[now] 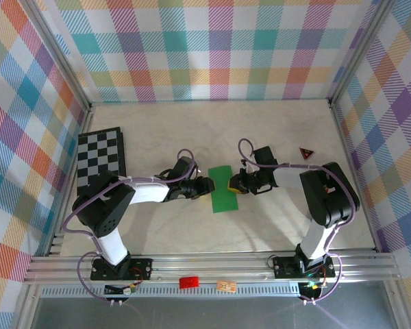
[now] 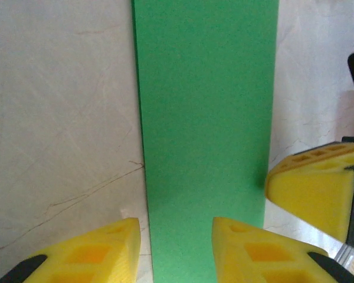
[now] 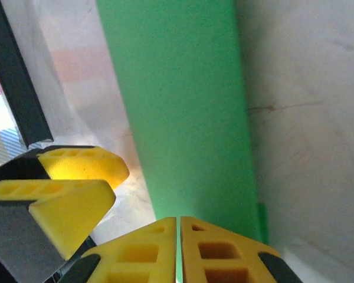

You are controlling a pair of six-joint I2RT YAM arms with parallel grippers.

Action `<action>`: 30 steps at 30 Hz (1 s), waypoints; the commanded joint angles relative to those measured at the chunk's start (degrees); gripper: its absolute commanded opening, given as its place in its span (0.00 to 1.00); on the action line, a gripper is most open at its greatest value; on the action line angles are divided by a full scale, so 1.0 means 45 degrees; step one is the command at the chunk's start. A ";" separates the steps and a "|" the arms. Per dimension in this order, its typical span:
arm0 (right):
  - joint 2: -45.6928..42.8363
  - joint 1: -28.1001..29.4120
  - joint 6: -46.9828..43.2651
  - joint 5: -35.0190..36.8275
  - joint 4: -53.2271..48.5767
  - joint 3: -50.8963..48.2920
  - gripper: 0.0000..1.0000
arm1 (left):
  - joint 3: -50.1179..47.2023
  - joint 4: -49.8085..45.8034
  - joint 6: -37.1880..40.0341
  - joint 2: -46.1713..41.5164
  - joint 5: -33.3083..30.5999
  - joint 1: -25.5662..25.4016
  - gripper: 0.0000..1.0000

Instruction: Fold a paper plane with a square sheet of paper (pick it up from the middle)

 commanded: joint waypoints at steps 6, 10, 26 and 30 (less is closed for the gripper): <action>0.0847 -0.0540 0.0133 -0.0621 0.0930 -0.0409 0.11 | 0.0196 0.0506 -0.0243 0.0454 0.0745 0.0066 0.38; 0.1014 -0.0651 0.0286 -0.0601 0.1304 -0.0729 0.11 | 0.0207 0.0643 -0.0326 0.0685 0.0940 0.0066 0.38; 0.1240 -0.0793 0.0509 -0.0680 0.1661 -0.0934 0.12 | 0.0152 0.1485 -0.0701 0.1206 0.1949 0.0046 0.30; 0.1259 -0.0788 0.0546 -0.0642 0.1695 -0.0973 0.12 | 0.0101 0.1547 -0.0691 0.1170 0.2002 0.0030 0.30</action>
